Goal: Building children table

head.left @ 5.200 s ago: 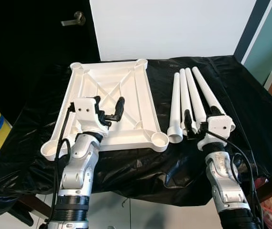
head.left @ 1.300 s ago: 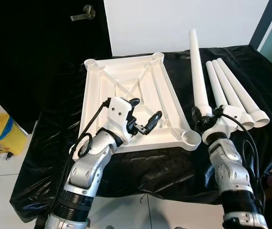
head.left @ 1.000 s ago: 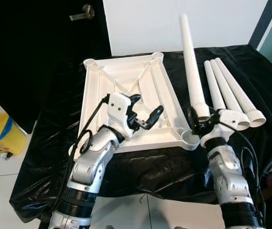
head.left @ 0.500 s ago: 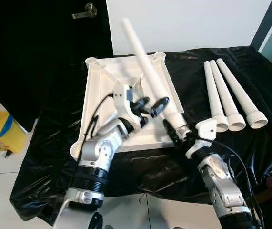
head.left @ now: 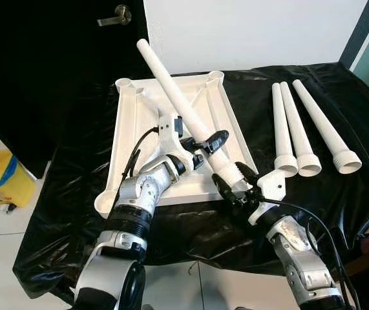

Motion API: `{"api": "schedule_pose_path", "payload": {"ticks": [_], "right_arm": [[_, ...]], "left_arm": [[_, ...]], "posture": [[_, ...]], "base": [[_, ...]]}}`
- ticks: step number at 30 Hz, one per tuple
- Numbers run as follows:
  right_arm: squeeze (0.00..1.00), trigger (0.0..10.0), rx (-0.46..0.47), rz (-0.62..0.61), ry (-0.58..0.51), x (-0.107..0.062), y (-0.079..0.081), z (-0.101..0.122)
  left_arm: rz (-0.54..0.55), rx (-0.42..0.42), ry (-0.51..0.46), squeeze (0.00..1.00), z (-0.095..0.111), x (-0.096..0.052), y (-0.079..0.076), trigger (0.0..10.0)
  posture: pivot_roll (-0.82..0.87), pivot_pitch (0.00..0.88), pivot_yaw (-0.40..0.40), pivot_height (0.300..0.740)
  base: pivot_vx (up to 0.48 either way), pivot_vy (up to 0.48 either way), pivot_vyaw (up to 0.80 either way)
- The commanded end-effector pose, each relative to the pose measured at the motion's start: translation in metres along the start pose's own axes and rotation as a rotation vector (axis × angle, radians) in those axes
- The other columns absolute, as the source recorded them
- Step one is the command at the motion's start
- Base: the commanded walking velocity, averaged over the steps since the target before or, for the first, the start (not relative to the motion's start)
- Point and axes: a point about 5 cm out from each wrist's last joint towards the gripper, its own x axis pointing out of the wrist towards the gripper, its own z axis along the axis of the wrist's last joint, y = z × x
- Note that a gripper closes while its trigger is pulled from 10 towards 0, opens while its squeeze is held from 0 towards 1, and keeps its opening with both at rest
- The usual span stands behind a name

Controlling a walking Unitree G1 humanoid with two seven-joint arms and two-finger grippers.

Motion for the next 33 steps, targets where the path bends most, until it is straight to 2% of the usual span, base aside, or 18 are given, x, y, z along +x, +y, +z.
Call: {"api": "schedule_pose_path", "payload": {"ticks": [1,4,7,8,9,15,16,17,18,25,26,28,29,30,31,32,33], "right_arm": [[0.0,10.0,-0.019,0.041,0.002,0.0,0.006,0.001],[0.0,10.0,-0.034,0.051,0.017,-0.002,0.006,-0.001],[0.0,10.0,-0.04,0.054,0.019,-0.002,0.005,-0.001],[0.0,10.0,-0.039,0.054,0.019,-0.002,0.005,-0.001],[0.0,10.0,-0.038,0.054,0.019,-0.003,0.005,-0.001],[0.0,10.0,-0.037,0.054,0.019,-0.003,0.005,-0.001],[0.68,10.0,-0.024,0.057,0.018,-0.003,0.006,-0.001],[0.68,10.0,-0.024,0.057,0.018,-0.003,0.006,-0.001],[1.0,10.0,-0.011,0.062,0.017,-0.003,0.006,0.0],[1.0,10.0,0.018,0.074,0.016,-0.005,0.008,0.002],[1.0,10.0,0.031,0.063,0.02,-0.005,0.007,0.002],[1.0,10.0,0.04,0.055,0.024,-0.005,0.006,0.002],[0.5,10.0,0.055,0.048,0.021,-0.003,0.005,0.004],[0.0,10.0,0.068,0.041,0.023,-0.001,0.004,0.006],[0.0,10.0,0.076,0.038,0.023,0.002,0.004,0.008],[0.0,10.0,0.076,0.038,0.023,0.002,0.004,0.008],[0.0,10.0,0.084,0.036,0.025,0.005,0.004,0.011]], "left_arm": [[-0.088,0.0,-0.044,0.0,0.012,0.002,-0.003,10.0],[0.031,0.021,-0.064,0.0,0.029,0.003,0.015,10.0],[0.058,0.022,-0.067,0.0,0.034,0.002,0.02,10.0],[0.065,0.014,-0.068,0.0,0.036,0.0,0.023,6.1],[0.062,0.009,-0.077,0.0,0.037,-0.001,0.024,0.0],[0.038,0.001,-0.084,0.0,0.037,-0.001,0.024,0.0],[0.017,0.004,-0.08,0.0,0.035,-0.001,0.022,0.0],[0.017,0.004,-0.08,0.0,0.035,-0.001,0.022,0.0],[-0.003,0.0,-0.078,0.0,0.035,0.001,0.02,0.0],[-0.02,0.015,-0.099,0.0,0.044,0.002,0.018,0.0],[-0.023,0.029,-0.109,0.0,0.048,0.003,0.016,2.2],[-0.025,0.038,-0.116,0.0,0.051,0.003,0.014,2.2],[-0.042,0.055,-0.127,0.0,0.054,0.004,0.009,10.0],[-0.07,0.075,-0.141,0.0,0.058,0.005,0.002,10.0],[-0.103,0.1,-0.154,0.0,0.06,0.006,-0.006,10.0],[-0.103,0.1,-0.154,0.0,0.06,0.006,-0.006,10.0],[-0.143,0.126,-0.17,0.0,0.062,0.007,-0.016,10.0]], "posture": [[-0.1,0.011,0.015,0.74],[-0.11,0.009,0.014,0.74],[-0.11,0.008,0.017,0.74],[-0.11,0.008,0.017,0.74],[-0.11,0.008,0.017,0.74],[-0.11,0.007,0.017,0.74],[-0.11,0.008,0.015,0.74],[-0.11,0.008,0.015,0.74],[-0.11,0.008,0.013,0.74],[-0.1,0.01,0.003,0.74],[-0.1,0.01,0.001,0.74],[-0.1,0.01,0.001,0.74],[-0.1,0.01,-0.003,0.74],[-0.1,0.009,-0.004,0.74],[-0.1,0.008,-0.006,0.74],[-0.1,0.008,-0.006,0.74],[-0.1,0.008,-0.007,0.74]], "base": [[0.0,0.0,0.0],[0.0,0.0,0.0],[0.0,0.0,0.0],[0.0,0.0,0.0],[0.0,0.0,0.0],[0.0,0.0,0.0],[0.0,0.0,0.0],[0.0,0.0,0.0],[0.0,0.0,0.0],[0.0,0.0,0.0],[0.0,0.0,0.0],[0.0,0.0,0.0],[0.0,0.0,0.0],[0.0,0.0,0.0],[0.0,0.0,0.0],[0.0,0.0,0.0],[0.0,0.0,0.0]]}}
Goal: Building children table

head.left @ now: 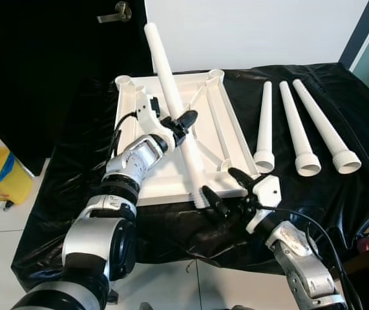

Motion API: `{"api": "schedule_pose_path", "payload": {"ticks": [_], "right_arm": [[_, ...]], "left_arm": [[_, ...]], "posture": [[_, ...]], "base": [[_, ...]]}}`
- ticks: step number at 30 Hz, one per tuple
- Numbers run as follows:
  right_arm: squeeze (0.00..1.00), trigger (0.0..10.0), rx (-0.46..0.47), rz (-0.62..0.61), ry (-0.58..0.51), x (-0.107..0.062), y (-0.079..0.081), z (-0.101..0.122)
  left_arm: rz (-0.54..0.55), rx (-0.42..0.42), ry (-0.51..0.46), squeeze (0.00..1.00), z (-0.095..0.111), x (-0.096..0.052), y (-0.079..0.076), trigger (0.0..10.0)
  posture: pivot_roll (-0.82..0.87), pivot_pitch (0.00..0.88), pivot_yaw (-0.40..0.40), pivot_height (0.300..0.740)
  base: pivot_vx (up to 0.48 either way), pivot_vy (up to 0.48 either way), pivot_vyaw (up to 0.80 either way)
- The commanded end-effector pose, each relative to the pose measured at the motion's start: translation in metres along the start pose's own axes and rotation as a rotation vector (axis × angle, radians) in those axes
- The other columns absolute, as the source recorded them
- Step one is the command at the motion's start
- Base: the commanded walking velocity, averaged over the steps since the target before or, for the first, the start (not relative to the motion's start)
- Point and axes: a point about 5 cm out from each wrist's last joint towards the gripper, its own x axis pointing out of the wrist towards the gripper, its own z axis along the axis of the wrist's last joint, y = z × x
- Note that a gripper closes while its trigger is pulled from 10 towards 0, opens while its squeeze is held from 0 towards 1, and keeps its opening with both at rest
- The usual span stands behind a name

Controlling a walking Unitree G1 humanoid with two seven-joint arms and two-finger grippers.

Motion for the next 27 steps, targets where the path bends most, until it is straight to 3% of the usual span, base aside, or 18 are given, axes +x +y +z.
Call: {"api": "schedule_pose_path", "payload": {"ticks": [1,2,5,7,9,10,17,18,24,26,27], "right_arm": [[0.0,10.0,0.027,-0.011,-0.003,0.005,-0.001,0.006],[0.0,10.0,0.038,-0.007,-0.001,0.008,0.0,0.007],[0.0,10.0,0.038,-0.007,-0.001,0.008,0.0,0.007],[0.0,10.0,0.043,-0.006,0.009,0.016,0.001,0.012],[0.0,10.0,0.039,-0.006,0.01,0.019,0.002,0.013],[0.0,10.0,0.009,-0.01,0.008,0.023,0.001,0.016],[0.0,10.0,-0.038,-0.018,0.006,0.029,-0.002,0.021],[0.0,10.0,-0.072,-0.039,0.01,0.035,-0.007,0.025],[0.0,10.0,-0.077,-0.059,0.018,0.039,-0.009,0.028],[0.0,10.0,-0.07,-0.066,0.017,0.041,-0.01,0.031],[0.0,10.0,-0.07,-0.066,0.017,0.041,-0.01,0.031]], "left_arm": [[-0.211,0.054,-0.041,0.0,0.008,0.003,-0.028,10.0],[-0.243,0.056,-0.055,0.0,0.01,0.003,-0.037,10.0],[-0.243,0.056,-0.055,0.0,0.01,0.003,-0.037,10.0],[-0.326,0.098,-0.08,0.0,0.012,0.003,-0.06,10.0],[-0.356,0.117,-0.088,0.0,0.012,0.002,-0.068,10.0],[-0.396,0.166,-0.096,0.0,0.01,0.001,-0.079,10.0],[-0.435,0.231,-0.1,0.0,0.004,-0.001,-0.092,10.0],[-0.458,0.322,-0.081,0.0,-0.008,-0.003,-0.106,10.0],[-0.474,0.388,-0.057,0.0,-0.018,-0.005,-0.115,10.0],[-0.491,0.467,-0.029,0.0,-0.029,-0.006,-0.123,10.0],[-0.491,0.467,-0.029,0.0,-0.029,-0.006,-0.123,10.0]], "posture": [[-0.09,0.006,-0.009,0.74],[-0.09,0.006,-0.009,0.74],[-0.09,0.006,-0.009,0.74],[-0.09,0.001,-0.014,0.74],[-0.09,0.001,-0.014,0.74],[-0.08,0.0,-0.019,0.74],[-0.08,0.0,-0.023,0.74],[-0.07,0.0,-0.027,0.74],[-0.07,0.0,-0.027,0.74],[-0.07,0.0,-0.027,0.74],[-0.07,0.0,-0.027,0.74]], "base": [[0.0,0.0,0.0],[0.0,0.0,0.0],[0.0,0.0,0.0],[0.0,0.0,0.0],[0.0,0.0,0.0],[0.0,0.0,0.0],[0.0,0.0,0.0],[0.0,0.0,0.0],[0.0,0.0,0.0],[0.0,0.0,0.0],[0.0,0.0,0.0]]}}
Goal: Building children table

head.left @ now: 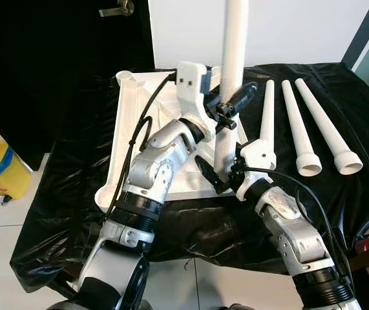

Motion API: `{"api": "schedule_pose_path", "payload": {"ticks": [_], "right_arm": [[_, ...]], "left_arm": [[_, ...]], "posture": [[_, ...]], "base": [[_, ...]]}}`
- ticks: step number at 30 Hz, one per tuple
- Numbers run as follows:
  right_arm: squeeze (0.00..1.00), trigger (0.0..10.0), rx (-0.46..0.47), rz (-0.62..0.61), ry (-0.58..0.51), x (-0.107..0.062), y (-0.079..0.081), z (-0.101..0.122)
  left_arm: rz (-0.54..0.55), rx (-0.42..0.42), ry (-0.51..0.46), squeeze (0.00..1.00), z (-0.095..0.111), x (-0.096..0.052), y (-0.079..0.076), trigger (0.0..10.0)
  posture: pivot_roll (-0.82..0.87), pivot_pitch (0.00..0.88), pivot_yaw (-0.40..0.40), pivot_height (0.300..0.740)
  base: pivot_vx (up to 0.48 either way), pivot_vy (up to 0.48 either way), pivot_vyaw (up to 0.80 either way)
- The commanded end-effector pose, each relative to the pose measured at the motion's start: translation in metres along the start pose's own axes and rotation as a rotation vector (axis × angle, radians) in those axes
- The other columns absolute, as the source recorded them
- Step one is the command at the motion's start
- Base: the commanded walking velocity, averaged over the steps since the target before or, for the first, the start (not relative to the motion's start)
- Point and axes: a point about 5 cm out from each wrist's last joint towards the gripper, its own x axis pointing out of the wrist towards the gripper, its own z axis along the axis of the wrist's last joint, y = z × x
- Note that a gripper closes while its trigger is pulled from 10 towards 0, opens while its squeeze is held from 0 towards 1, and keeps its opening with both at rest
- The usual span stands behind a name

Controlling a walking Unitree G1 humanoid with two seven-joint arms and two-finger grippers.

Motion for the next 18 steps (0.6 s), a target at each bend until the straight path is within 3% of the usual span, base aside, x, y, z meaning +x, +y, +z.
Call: {"api": "schedule_pose_path", "payload": {"ticks": [1,9,10,12,13,18], "right_arm": [[0.0,10.0,-0.003,-0.01,0.013,0.002,-0.002,0.0],[0.0,9.8,0.006,-0.022,0.015,0.003,-0.004,0.001],[0.0,4.9,0.014,-0.026,0.012,0.004,-0.004,0.001],[0.0,4.9,0.014,-0.026,0.012,0.004,-0.004,0.001],[0.0,0.0,0.026,-0.032,0.011,0.004,-0.004,0.0],[0.0,0.0,0.084,-0.061,0.028,0.003,-0.005,-0.002]], "left_arm": [[-0.106,0.036,0.002,0.0,-0.001,0.003,-0.015,10.0],[-0.143,0.063,-0.005,0.0,-0.001,0.005,-0.027,10.0],[-0.145,0.068,-0.007,0.0,-0.001,0.005,-0.029,10.0],[-0.145,0.068,-0.007,0.0,-0.001,0.005,-0.029,10.0],[-0.146,0.072,-0.008,0.0,-0.001,0.005,-0.03,10.0],[-0.148,0.078,-0.012,0.0,0.0,0.004,-0.031,10.0]], "posture": [[-0.07,0.0,-0.026,0.74],[-0.07,0.0,-0.019,0.74],[-0.08,0.0,-0.017,0.74],[-0.08,0.0,-0.017,0.74],[-0.07,0.0,-0.017,0.74],[-0.08,0.0,-0.012,0.74]], "base": [[0.0,0.0,0.0],[0.0,0.0,0.0],[0.0,0.0,0.0],[0.0,0.0,0.0],[0.0,0.0,0.0],[0.0,0.0,0.0]]}}
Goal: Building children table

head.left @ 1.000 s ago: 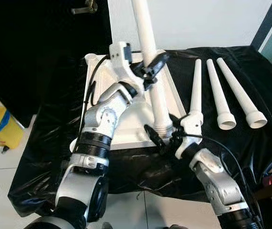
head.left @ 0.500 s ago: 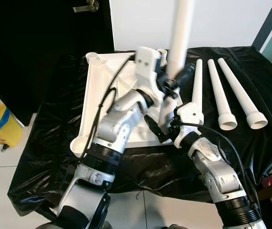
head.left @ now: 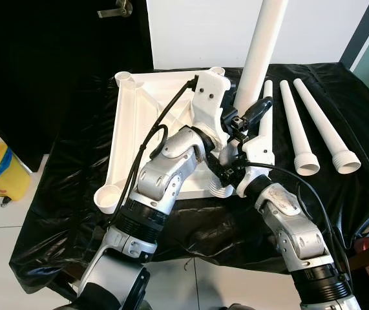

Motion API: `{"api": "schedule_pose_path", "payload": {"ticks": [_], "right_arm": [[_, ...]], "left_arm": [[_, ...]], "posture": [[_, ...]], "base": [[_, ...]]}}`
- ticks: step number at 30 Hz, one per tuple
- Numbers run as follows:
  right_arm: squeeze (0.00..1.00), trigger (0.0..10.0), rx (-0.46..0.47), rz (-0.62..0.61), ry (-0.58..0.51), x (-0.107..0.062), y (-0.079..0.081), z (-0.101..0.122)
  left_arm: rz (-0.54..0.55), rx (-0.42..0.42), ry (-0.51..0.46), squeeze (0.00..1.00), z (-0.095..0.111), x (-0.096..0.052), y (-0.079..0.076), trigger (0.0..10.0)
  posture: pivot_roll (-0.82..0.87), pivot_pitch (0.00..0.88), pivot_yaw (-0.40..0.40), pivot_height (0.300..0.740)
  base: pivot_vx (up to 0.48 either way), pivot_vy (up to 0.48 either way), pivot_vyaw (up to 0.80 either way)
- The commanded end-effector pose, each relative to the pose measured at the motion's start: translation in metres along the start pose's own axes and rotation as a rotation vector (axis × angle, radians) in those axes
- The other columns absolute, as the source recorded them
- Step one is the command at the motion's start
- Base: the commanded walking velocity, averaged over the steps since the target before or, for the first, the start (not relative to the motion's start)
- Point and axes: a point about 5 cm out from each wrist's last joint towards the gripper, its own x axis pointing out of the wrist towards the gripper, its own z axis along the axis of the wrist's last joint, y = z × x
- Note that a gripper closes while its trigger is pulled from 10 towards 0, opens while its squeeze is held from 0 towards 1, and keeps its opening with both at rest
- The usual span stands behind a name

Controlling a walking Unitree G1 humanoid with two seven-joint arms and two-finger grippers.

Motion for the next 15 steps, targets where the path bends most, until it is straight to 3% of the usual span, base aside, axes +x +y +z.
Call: {"api": "schedule_pose_path", "payload": {"ticks": [1,3,4,7,8,14,15], "right_arm": [[0.0,0.0,0.035,-0.023,0.045,0.001,-0.003,-0.005],[0.0,0.0,0.054,-0.04,0.054,0.001,-0.005,-0.005],[0.0,3.8,0.062,-0.053,0.06,0.001,-0.008,-0.005],[0.0,3.8,0.065,-0.061,0.063,0.001,-0.009,-0.005],[0.0,10.0,0.072,-0.079,0.066,0.001,-0.011,-0.005],[0.0,10.0,0.107,-0.147,0.053,0.003,-0.018,-0.004],[0.0,10.0,0.126,-0.178,0.048,0.003,-0.02,-0.004]], "left_arm": [[-0.119,0.013,-0.03,0.0,0.004,0.006,-0.021,10.0],[-0.119,0.013,-0.036,0.0,0.005,0.007,-0.022,10.0],[-0.122,0.003,-0.044,0.0,0.005,0.008,-0.024,10.0],[-0.124,-0.003,-0.049,0.0,0.005,0.008,-0.025,10.0],[-0.125,-0.017,-0.055,1.0,0.006,0.008,-0.026,10.0],[-0.142,-0.022,-0.067,1.0,0.007,0.007,-0.029,10.0],[-0.131,-0.009,-0.066,0.0,0.008,0.006,-0.027,10.0]], "posture": [[-0.08,0.0,-0.013,0.74],[-0.08,0.0,-0.015,0.74],[-0.08,0.0,-0.015,0.74],[-0.08,0.0,-0.015,0.74],[-0.08,0.0,-0.015,0.74],[-0.08,0.0,-0.013,0.74],[-0.08,0.0,-0.013,0.74]], "base": [[0.0,0.0,0.0],[0.0,0.0,0.0],[0.0,0.0,0.0],[0.0,0.0,0.0],[0.0,0.0,0.0],[0.0,0.0,0.0],[0.0,0.0,0.0]]}}
